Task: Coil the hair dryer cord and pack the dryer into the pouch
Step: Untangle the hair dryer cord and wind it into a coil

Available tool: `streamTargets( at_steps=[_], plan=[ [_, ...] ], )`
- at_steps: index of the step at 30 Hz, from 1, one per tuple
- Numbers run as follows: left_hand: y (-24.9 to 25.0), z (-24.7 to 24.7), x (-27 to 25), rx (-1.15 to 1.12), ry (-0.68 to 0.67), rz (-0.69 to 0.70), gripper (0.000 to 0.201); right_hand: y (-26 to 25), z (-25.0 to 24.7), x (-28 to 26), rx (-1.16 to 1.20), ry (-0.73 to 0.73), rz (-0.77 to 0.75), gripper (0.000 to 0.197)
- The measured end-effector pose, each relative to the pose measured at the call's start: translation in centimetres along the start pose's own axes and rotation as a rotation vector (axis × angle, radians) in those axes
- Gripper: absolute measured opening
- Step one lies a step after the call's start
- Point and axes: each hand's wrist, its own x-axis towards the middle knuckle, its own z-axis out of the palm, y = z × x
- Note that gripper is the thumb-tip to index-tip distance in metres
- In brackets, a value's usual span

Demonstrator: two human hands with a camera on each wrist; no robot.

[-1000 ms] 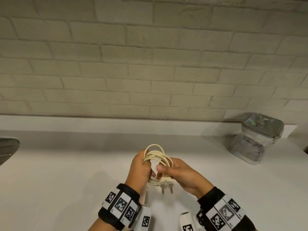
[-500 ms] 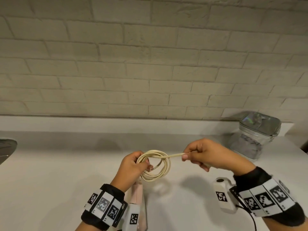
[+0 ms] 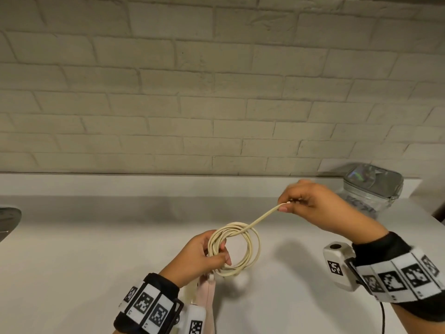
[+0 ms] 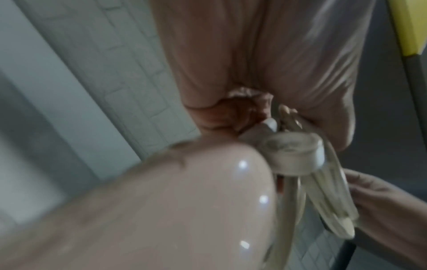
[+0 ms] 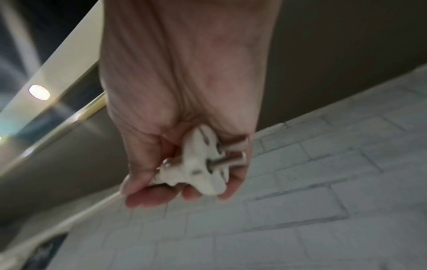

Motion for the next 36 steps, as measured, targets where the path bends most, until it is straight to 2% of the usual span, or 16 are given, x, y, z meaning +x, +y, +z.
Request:
streamTargets(
  at_steps=[3, 5, 6, 8, 10, 12, 14, 16, 20, 26, 30, 33, 36],
  plan=[
    [0.1, -0.1, 0.0, -0.03, -0.013, -0.013, 0.02, 1.3, 1.4, 0.1, -0.422, 0.131, -0.182, 0.009],
    [0.1, 0.2, 0.1, -0.055, 0.03, 0.002, 0.013, 1.8, 3.3, 0.2, -0.477, 0.223, -0.192, 0.013],
    [0.0, 0.4, 0.3, -0.055, 0.059, 0.013, 0.009, 1.9, 4.7, 0.2, -0.418, 0.267, -0.152, 0.016],
    [-0.3, 0.8, 0.5, -0.035, 0.108, 0.036, 0.006, 1.8, 7.8, 0.2, -0.157, 0.324, 0.049, 0.014],
    [-0.6, 1.0, 0.7, -0.005, 0.139, 0.056, 0.013, 1.2, 10.6, 0.0, 0.213, 0.326, 0.296, 0.012],
    [-0.9, 1.0, 0.8, 0.027, 0.168, 0.074, 0.014, 0.1, 12.3, -0.2, 0.646, 0.325, 0.482, 0.015],
    [-1.1, 1.0, 0.8, 0.05, 0.193, 0.087, 0.011, -1.0, 12.7, -0.2, 1.027, 0.287, 0.587, 0.018],
    [-1.4, 0.9, 0.8, 0.07, 0.212, 0.089, 0.009, -1.5, 12.6, -0.1, 1.216, 0.234, 0.615, 0.021],
    [-1.8, 0.7, 0.9, 0.106, 0.262, 0.092, 0.009, -1.5, 12.8, -0.2, 1.367, 0.153, 0.639, 0.023],
    [-1.7, 1.2, 0.7, 0.141, 0.248, 0.114, 0.014, -1.2, 12.8, -0.2, 1.486, 0.164, 0.641, 0.021],
    [-1.8, 1.1, 1.0, 0.169, 0.285, 0.092, 0.012, -2.5, 12.9, -0.3, 1.493, -0.037, 0.584, 0.024],
    [-1.9, 0.9, 1.2, 0.206, 0.326, 0.096, 0.012, -3.5, 13.1, -1.1, 1.659, -0.207, 0.546, 0.035],
    [-2.0, 0.9, 1.4, 0.21, 0.369, 0.096, 0.011, -4.3, 13.0, -1.3, 1.746, -0.229, 0.503, 0.032]
  ],
)
